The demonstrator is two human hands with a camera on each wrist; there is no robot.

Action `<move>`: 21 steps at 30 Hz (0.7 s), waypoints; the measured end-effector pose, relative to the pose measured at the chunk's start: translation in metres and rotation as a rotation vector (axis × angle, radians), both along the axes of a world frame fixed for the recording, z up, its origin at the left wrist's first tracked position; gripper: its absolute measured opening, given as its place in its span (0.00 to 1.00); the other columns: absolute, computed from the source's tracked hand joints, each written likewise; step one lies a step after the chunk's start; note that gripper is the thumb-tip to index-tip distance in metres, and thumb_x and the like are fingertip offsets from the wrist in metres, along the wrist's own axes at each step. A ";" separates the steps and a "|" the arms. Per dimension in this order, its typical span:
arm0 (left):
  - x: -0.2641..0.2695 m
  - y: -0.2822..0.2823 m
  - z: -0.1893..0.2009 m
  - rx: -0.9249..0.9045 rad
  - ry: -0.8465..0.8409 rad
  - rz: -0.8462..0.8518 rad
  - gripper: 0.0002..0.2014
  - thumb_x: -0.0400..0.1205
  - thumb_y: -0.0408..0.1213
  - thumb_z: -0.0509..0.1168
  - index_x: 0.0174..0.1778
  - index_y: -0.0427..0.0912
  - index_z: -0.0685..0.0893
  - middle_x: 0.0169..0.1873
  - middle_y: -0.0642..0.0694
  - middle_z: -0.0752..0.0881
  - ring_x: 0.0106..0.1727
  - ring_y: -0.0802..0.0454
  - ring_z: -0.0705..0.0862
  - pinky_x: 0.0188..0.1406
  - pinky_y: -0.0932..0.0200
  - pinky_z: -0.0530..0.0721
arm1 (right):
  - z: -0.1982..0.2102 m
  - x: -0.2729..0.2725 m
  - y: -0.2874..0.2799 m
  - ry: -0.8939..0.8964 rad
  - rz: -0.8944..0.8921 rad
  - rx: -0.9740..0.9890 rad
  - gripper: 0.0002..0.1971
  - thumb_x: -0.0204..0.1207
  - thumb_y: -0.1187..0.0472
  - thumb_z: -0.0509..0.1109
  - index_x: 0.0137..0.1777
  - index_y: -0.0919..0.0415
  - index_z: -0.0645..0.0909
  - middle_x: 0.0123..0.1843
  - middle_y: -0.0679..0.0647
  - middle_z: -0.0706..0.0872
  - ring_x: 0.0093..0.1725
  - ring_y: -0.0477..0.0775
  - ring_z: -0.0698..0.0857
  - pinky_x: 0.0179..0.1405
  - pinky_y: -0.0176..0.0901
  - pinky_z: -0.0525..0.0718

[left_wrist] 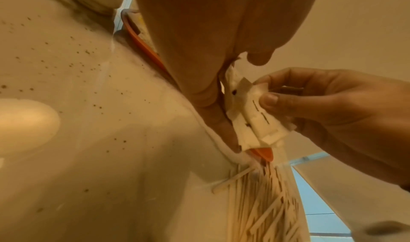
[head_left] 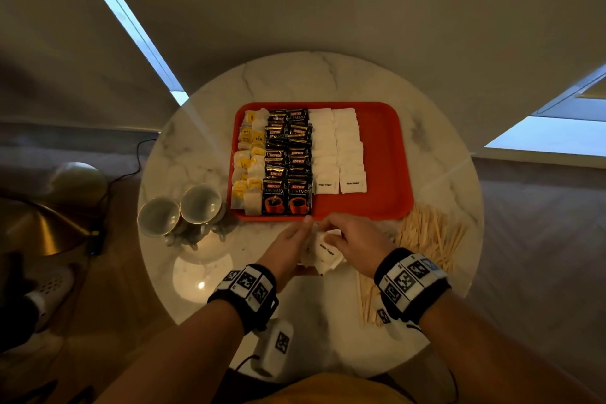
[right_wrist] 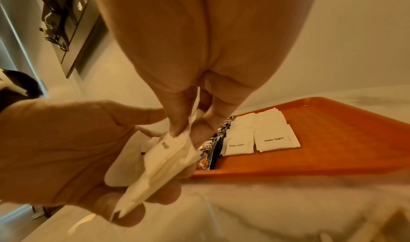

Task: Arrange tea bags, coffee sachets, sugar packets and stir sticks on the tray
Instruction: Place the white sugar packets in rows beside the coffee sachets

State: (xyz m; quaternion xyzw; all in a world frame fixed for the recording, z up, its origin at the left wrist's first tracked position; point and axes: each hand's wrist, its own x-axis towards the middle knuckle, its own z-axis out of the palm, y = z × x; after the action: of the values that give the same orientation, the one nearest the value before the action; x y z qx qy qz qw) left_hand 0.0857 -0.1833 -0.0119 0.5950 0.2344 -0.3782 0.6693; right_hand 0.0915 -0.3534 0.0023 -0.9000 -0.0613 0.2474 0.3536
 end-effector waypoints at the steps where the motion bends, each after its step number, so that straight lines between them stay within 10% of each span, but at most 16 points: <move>1: 0.001 -0.001 -0.001 -0.027 -0.002 0.001 0.19 0.88 0.57 0.61 0.66 0.50 0.84 0.58 0.41 0.90 0.60 0.40 0.89 0.51 0.39 0.92 | 0.000 0.005 0.001 -0.031 0.001 -0.003 0.08 0.84 0.57 0.69 0.61 0.48 0.83 0.58 0.46 0.82 0.58 0.46 0.81 0.60 0.42 0.80; 11: 0.029 0.000 -0.006 -0.076 -0.044 0.186 0.11 0.88 0.33 0.65 0.65 0.48 0.80 0.59 0.41 0.87 0.57 0.41 0.89 0.49 0.42 0.92 | -0.003 0.022 0.004 0.010 -0.288 0.019 0.17 0.78 0.56 0.77 0.65 0.50 0.78 0.49 0.43 0.84 0.48 0.44 0.85 0.53 0.47 0.88; 16: 0.034 0.000 -0.012 -0.083 -0.023 0.250 0.10 0.87 0.37 0.67 0.65 0.47 0.81 0.61 0.38 0.89 0.55 0.43 0.90 0.49 0.44 0.92 | -0.004 0.031 -0.005 0.019 -0.373 0.128 0.07 0.80 0.65 0.74 0.55 0.54 0.85 0.45 0.43 0.86 0.47 0.39 0.85 0.46 0.29 0.83; 21: 0.038 0.006 -0.021 -0.020 -0.066 0.323 0.09 0.88 0.35 0.66 0.62 0.50 0.81 0.60 0.41 0.88 0.56 0.44 0.88 0.48 0.44 0.91 | -0.008 0.045 -0.020 -0.005 -0.410 0.113 0.08 0.82 0.67 0.71 0.54 0.53 0.87 0.44 0.42 0.87 0.45 0.40 0.85 0.47 0.37 0.85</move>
State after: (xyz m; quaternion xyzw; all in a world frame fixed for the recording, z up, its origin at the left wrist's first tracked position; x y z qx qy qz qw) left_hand 0.1235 -0.1774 -0.0331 0.5549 0.3012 -0.2483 0.7347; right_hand 0.1369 -0.3739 -0.0055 -0.8729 0.1083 0.1642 0.4465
